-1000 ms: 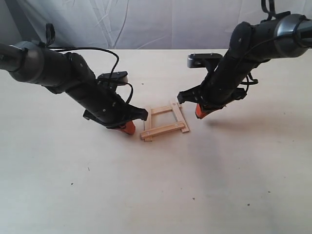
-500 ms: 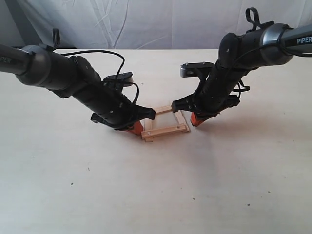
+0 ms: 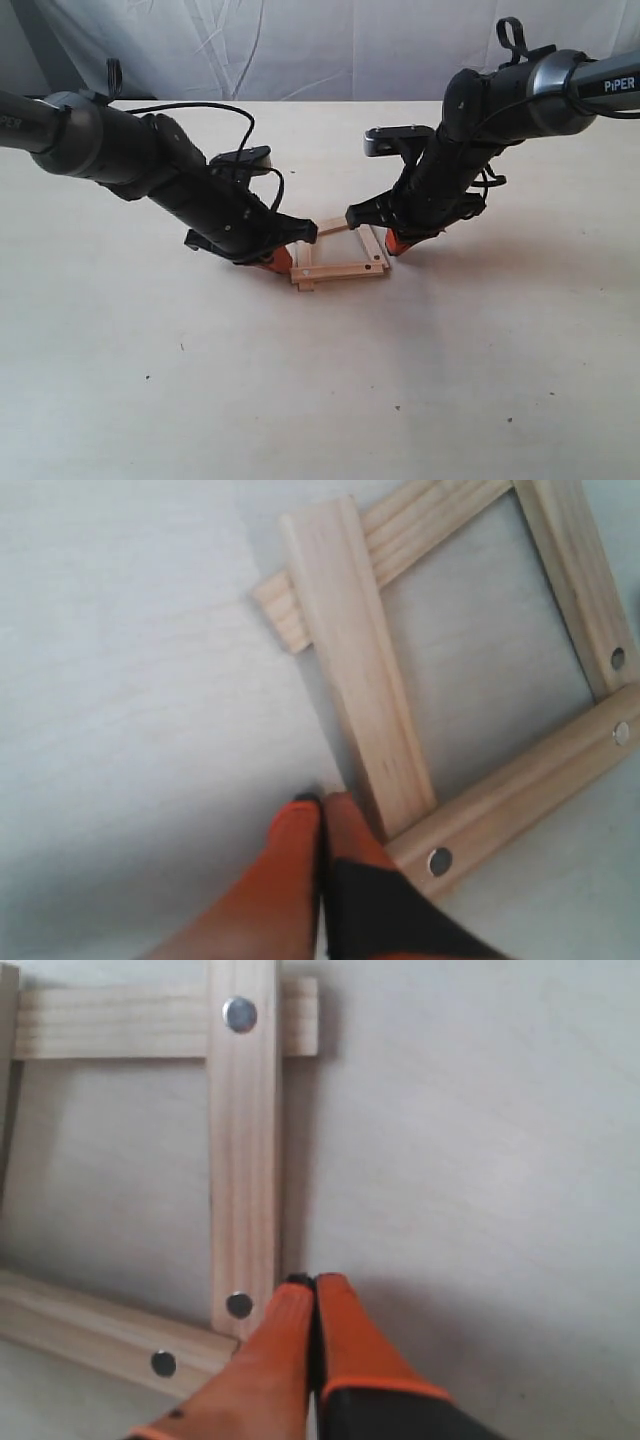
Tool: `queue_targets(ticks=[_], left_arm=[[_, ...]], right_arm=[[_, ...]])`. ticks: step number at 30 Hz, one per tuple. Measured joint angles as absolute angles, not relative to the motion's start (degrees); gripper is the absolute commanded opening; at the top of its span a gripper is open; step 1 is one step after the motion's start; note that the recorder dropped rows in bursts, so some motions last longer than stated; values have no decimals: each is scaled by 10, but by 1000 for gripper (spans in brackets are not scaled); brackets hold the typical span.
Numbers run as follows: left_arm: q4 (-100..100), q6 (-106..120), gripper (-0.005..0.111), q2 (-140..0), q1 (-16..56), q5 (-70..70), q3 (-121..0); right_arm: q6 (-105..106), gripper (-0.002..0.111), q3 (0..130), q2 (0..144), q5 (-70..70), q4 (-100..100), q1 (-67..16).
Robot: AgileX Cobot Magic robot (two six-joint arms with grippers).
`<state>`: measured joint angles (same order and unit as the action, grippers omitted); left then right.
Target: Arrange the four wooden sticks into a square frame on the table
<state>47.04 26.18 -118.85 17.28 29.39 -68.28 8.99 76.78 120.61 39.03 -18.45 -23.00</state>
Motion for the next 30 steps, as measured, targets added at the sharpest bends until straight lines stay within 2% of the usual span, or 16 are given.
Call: queue_targets(ticks=[30], left_arm=[[466, 258, 0, -1172, 163, 297, -668]], right_arm=[[91, 0, 772, 1228, 397, -260, -232]])
